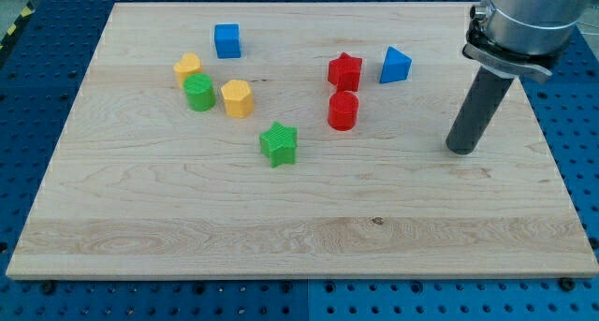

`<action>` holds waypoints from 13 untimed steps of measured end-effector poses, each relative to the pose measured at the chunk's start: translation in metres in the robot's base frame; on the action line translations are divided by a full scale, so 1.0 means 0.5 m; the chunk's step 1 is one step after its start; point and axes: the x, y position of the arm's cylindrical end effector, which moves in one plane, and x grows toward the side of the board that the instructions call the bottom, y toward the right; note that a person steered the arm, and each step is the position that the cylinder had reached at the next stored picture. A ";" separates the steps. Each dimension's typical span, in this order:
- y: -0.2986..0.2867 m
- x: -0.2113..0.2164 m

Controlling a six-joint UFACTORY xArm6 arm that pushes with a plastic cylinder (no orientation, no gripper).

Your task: Slide the red circle to parallel right of the hexagon

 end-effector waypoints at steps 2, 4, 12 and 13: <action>0.000 -0.006; -0.025 -0.006; -0.162 -0.045; -0.188 -0.057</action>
